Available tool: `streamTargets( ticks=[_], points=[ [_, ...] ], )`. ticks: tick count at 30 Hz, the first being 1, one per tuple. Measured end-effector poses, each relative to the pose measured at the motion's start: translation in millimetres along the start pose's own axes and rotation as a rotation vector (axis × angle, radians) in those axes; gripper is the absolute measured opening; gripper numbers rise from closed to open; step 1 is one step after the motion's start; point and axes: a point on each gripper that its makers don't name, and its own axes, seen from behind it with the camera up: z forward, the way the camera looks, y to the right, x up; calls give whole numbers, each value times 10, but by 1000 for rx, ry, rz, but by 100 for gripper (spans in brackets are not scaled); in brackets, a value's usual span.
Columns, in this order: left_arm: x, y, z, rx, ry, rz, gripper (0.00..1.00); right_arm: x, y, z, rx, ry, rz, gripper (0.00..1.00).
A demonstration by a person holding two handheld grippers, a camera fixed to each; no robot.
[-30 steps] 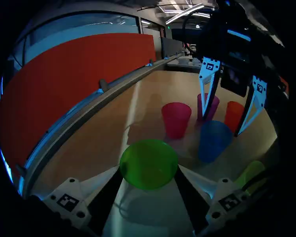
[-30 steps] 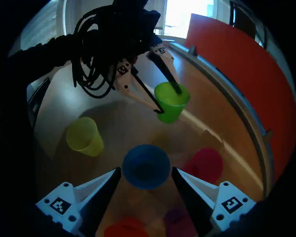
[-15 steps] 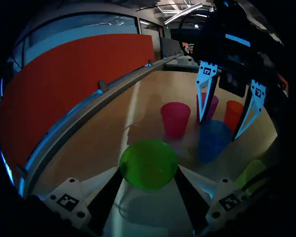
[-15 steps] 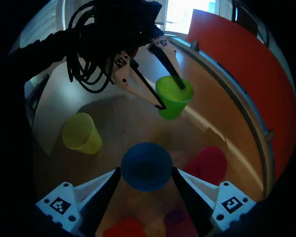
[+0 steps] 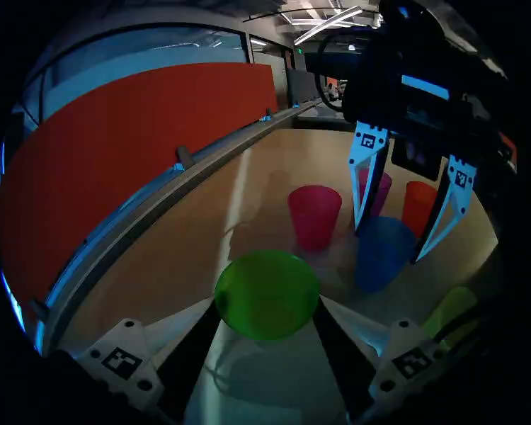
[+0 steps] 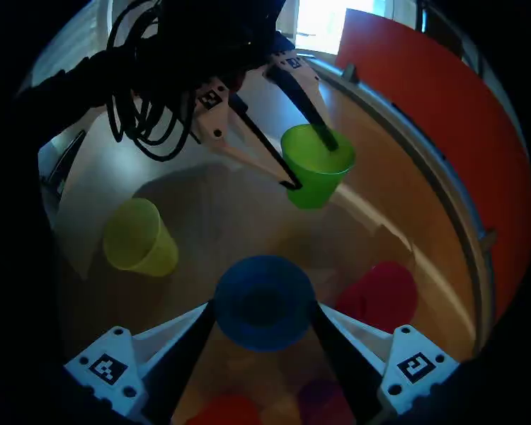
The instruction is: Pour water
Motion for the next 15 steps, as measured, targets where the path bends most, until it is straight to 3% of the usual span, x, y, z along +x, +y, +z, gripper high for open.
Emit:
streamTargets(
  ticks=[15],
  points=[
    [0, -5, 4, 4, 1, 9, 86, 12, 4, 55, -15, 28, 20, 93]
  ],
)
